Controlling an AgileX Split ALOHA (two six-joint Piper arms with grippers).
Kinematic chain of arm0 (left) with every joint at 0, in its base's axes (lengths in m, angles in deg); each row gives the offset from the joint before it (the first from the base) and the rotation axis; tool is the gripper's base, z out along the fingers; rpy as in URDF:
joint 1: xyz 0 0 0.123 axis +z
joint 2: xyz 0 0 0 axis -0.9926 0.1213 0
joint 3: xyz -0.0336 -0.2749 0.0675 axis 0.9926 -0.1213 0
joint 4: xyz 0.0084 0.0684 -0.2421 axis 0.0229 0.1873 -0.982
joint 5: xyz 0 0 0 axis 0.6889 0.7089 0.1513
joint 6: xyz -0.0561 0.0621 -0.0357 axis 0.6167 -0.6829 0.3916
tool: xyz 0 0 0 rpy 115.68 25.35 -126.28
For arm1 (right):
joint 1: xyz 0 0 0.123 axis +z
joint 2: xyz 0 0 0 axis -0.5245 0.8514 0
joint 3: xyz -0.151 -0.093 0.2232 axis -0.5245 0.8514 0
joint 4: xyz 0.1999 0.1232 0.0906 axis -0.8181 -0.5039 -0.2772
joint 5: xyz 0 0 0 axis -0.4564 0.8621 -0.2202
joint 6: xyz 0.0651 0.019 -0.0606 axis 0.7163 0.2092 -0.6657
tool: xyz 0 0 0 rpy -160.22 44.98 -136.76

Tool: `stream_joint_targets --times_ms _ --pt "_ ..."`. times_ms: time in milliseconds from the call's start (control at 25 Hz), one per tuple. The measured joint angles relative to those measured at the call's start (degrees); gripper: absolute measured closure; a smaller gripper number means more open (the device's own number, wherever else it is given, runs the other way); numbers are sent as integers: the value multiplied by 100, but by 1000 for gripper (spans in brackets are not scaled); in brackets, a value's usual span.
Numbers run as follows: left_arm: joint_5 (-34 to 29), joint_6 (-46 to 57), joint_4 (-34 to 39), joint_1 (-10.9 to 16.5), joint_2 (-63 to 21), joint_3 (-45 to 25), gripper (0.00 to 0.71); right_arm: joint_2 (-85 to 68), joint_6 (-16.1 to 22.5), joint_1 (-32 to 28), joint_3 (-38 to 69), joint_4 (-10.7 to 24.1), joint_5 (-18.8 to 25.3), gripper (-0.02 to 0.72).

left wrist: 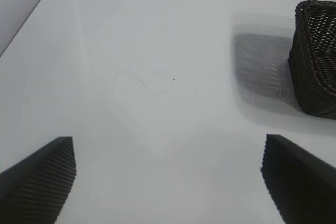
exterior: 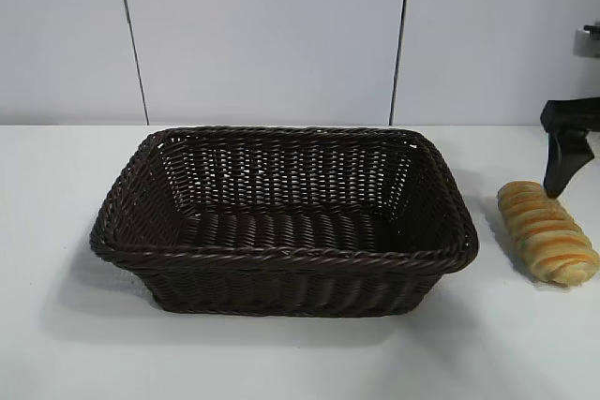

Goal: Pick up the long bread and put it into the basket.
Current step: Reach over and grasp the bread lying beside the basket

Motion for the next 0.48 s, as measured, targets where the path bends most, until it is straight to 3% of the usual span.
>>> stream_joint_targets --times_ms 360,480 --pt "0 0 0 0 0 0 16 496 0 0 0 -246 -439 88" --pt "0 0 0 0 0 0 16 675 -4 0 0 -463 -493 174"
